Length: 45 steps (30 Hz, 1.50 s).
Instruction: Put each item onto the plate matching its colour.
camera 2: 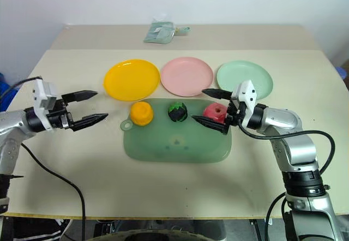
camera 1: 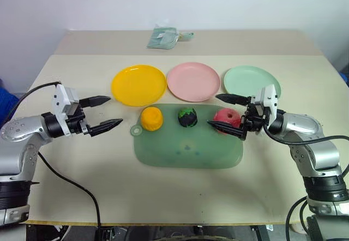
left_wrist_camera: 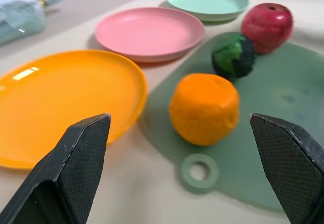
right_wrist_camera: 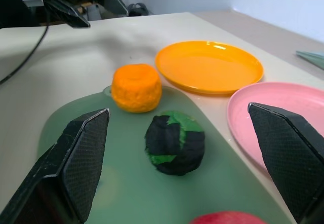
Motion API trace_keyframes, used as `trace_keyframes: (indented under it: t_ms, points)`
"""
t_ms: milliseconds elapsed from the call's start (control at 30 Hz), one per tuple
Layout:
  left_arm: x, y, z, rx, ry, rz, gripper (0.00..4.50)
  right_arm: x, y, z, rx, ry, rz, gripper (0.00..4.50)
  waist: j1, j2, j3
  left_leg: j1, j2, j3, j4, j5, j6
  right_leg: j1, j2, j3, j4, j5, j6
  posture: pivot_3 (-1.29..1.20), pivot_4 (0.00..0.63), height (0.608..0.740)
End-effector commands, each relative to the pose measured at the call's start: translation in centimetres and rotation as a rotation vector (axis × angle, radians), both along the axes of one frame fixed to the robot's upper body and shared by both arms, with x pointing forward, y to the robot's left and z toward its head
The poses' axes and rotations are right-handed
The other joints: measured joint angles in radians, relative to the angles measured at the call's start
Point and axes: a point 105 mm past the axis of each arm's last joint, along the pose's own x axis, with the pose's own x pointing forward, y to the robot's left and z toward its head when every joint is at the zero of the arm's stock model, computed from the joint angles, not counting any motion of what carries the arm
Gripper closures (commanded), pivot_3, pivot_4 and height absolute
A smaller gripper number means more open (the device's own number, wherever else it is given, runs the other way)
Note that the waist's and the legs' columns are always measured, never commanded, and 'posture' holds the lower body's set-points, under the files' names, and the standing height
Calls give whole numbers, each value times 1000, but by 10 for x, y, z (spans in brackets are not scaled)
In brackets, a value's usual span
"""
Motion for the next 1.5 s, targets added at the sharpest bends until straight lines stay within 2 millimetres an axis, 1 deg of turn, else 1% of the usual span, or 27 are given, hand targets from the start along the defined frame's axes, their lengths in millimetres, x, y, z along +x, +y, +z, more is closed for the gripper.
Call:
trace_keyframes:
  t_ms: [33, 100, 167, 300, 433, 533, 600, 667, 800, 867, 933, 1033, 1167, 1367, 1500]
  points:
    - [-2, 3, 14, 16, -49, 1, 0, -1, 9, 5, 29, -41, 14, 55, -2, 0, 0, 0, 0, 0, 0, 0, 0, 0, 0, 0, 0, 0, 0, 0, 150, 729]
    - [-3, 5, 14, 18, -44, 3, 0, -1, 12, 4, 34, -42, 15, 55, -4, 0, 0, 0, 0, 0, 0, 0, 0, 0, 0, 0, 0, 0, 0, 0, 150, 729]
    - [-3, 8, 15, 17, -43, 6, 0, -5, 13, 8, 38, -46, 17, 55, -2, 0, 0, 0, 0, 0, 0, 0, 0, 0, 0, 0, 0, 0, 0, 0, 150, 729]
    - [3, 3, 15, -13, -48, 0, 0, -6, 1, 15, 10, -57, 6, 55, 3, 0, 0, 0, 0, 0, 0, 0, 0, 0, 0, 0, 0, 0, 0, 0, 150, 729]
    - [7, -14, 11, -68, -60, -30, 0, -5, 0, 24, 0, -78, 14, 55, 1, 0, 0, 0, 0, 0, 1, 0, 0, 0, 0, 0, 0, 0, 0, 0, 150, 729]
    - [11, -33, 11, -124, -79, -60, 0, -3, 3, 29, 1, -96, 20, 55, 0, 0, 0, 0, 0, 0, 0, 0, 0, 0, 0, 0, 0, 0, 0, 0, 150, 729]
    - [11, -45, 8, -148, -71, -87, 0, -3, 2, 30, 1, -102, 17, 55, 0, 0, 0, 0, 0, 0, 1, 0, 0, 0, 0, 0, 0, 0, 0, 0, 150, 729]
    - [12, -50, 5, -158, -52, -114, 0, -4, 3, 28, 3, -98, 12, 55, 0, 0, 0, 0, 0, 0, 1, 0, 0, 0, 0, 0, 0, 0, 0, 0, 150, 729]
    - [14, -63, 10, -204, -14, -179, 0, -7, 5, 29, 8, -82, 36, 55, 1, 0, 0, 0, 0, 0, 1, 0, 0, 0, 0, 0, 0, 0, 0, 0, 150, 729]
    - [15, -73, -1, -165, 8, -207, 0, -5, 5, 27, -1, -77, 38, 55, 1, 0, 0, 0, 0, 0, 1, 0, 0, 1, 0, 0, 0, 0, 0, 0, 150, 729]
    - [16, -83, -11, -134, 8, -225, 0, -6, 7, 29, -2, -82, 48, 55, 0, 0, 0, 0, 0, 0, 1, 0, 0, 1, 0, 0, 0, 0, 0, 0, 150, 729]
    - [20, -92, -11, -160, -3, -243, 0, -13, 10, 33, 1, -88, 68, 55, 0, 0, 0, 0, 0, 0, 1, 0, 0, 1, 0, 0, 0, 0, 0, 0, 150, 729]
    - [26, -96, -19, -123, -9, -247, 0, -18, 13, 30, -20, -88, 75, 55, 0, 0, 0, 0, 0, 0, 1, 0, 0, 0, 0, 0, 0, 0, 0, 0, 150, 729]
    - [39, -98, -24, -81, -55, -213, 0, -23, 14, 32, -16, -87, 74, 55, 2, 0, 0, 0, 0, 0, 1, 0, 0, 1, 0, 0, 0, 0, 0, 0, 150, 729]
    - [42, -96, -32, -59, -53, -203, 0, -25, 15, 32, -7, -76, 84, 55, 1, 0, 0, 0, 0, 0, 1, 0, 0, 1, 0, 0, 0, 0, 0, 0, 150, 729]
